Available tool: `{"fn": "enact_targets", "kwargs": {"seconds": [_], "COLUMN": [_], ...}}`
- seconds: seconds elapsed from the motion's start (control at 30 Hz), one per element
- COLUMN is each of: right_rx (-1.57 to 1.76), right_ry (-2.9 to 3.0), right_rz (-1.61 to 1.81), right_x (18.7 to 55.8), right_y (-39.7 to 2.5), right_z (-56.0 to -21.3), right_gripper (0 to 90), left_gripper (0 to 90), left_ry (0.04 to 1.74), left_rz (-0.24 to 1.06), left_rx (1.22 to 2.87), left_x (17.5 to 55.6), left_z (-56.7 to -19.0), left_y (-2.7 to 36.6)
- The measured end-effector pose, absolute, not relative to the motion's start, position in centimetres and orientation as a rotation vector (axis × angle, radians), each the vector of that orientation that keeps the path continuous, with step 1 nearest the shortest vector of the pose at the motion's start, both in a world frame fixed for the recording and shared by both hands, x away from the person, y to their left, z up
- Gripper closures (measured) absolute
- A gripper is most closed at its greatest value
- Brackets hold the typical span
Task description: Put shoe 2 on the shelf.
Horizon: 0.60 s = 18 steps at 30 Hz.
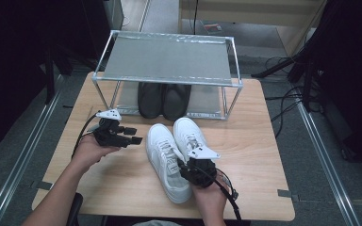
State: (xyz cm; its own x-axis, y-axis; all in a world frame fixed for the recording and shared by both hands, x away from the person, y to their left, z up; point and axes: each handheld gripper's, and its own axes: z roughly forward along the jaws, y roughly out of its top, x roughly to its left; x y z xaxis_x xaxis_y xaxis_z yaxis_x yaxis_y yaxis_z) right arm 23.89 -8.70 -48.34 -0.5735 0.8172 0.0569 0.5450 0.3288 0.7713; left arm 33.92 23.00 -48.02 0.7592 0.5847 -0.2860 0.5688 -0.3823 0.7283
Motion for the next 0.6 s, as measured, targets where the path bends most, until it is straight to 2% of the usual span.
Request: {"fn": "enact_targets", "kwargs": {"seconds": [0.1,0.23,0.6], "right_rx": [1.209,1.204,1.246], "right_ry": [2.286,2.297,2.326], "right_rz": [1.104,1.108,1.136], "right_x": [24.11,24.22,24.63], "right_y": [-8.98,-9.16,-9.55], "right_z": [-48.11,-48.01,-47.79], "right_gripper": [69.9,73.6,75.6], "left_gripper": [44.1,44.1,44.0], "left_ry": [0.873,0.88,0.882], "left_rz": [0.038,0.067,0.067], "left_rx": [2.059,2.032,2.039], "left_x": [33.93,33.89,33.93], "left_z": [-47.95,-47.78,-47.84], "left_y": [23.1,23.44,23.65]}}
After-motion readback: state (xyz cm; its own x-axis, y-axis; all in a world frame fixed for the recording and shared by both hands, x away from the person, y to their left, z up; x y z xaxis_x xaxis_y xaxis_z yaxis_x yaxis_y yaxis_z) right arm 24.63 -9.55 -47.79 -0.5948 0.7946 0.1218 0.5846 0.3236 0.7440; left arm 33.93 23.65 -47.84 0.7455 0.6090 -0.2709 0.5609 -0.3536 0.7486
